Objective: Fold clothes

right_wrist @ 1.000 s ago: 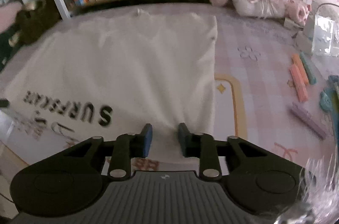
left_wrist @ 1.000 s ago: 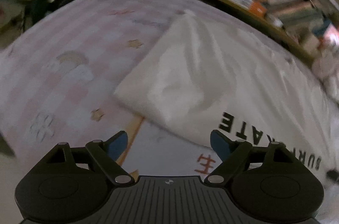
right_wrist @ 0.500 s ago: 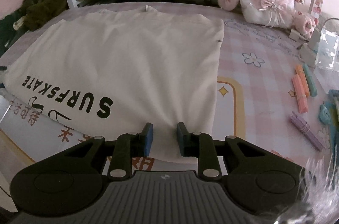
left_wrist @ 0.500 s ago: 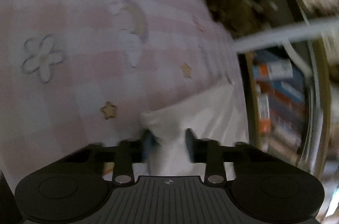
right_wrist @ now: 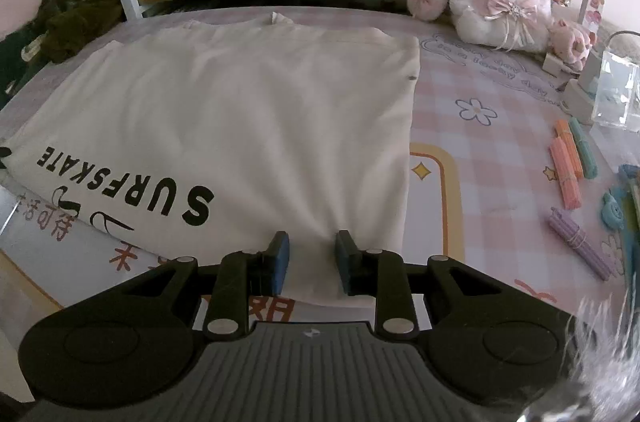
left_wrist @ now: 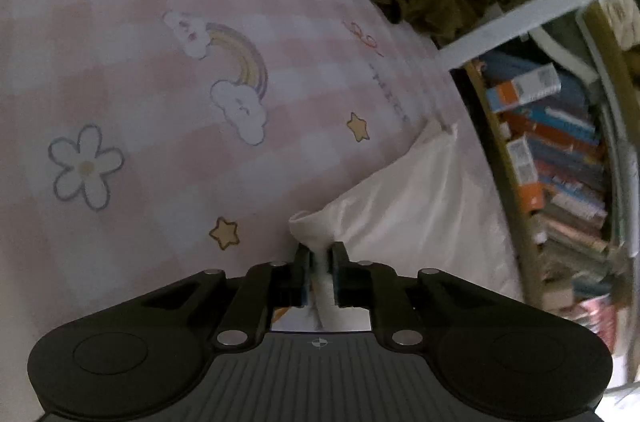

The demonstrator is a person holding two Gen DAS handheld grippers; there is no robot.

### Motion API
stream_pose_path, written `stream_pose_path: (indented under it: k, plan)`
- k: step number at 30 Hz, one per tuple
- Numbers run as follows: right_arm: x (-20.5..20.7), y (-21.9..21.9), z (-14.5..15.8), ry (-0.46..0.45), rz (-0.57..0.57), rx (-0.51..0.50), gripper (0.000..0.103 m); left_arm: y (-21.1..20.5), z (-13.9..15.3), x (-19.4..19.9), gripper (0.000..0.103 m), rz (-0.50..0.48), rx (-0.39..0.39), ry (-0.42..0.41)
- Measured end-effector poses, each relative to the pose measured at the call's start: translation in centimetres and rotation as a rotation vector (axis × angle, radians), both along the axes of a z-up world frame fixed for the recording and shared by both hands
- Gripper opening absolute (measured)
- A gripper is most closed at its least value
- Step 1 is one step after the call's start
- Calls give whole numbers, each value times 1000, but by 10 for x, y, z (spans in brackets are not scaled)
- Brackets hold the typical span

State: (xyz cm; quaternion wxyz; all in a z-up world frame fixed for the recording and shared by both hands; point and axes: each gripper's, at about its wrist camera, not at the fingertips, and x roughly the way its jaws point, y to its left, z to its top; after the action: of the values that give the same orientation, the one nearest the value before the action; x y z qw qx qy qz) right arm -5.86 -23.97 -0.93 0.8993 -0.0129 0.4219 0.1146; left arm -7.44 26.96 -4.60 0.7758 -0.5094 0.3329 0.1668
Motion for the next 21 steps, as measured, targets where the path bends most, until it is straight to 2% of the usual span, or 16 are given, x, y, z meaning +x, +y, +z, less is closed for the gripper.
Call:
stream_pose_path:
  k: [4,6,8,14,18,21]
  plan:
    - [0,3,0,0,6,-9,30,9,-5,-2,20,10,-64,-29]
    - [0,5,0,2,13,-13,34,12,-8,-6,28,12,-96,-49]
    - [1,7,0,7,7,-10,37,14,-9,-6,30,10,-114,-57]
    - [-2,10,7,4,-84,32,44,23,-10,-6,31,-19,-157,-62]
    - [-10,18,14,-30,-145,22,62,32,-13,-5,32,-52,-203,-61]
    - [-13,33,19,-54,-185,4,68,39,-15,-1,33,-98,-232,-60]
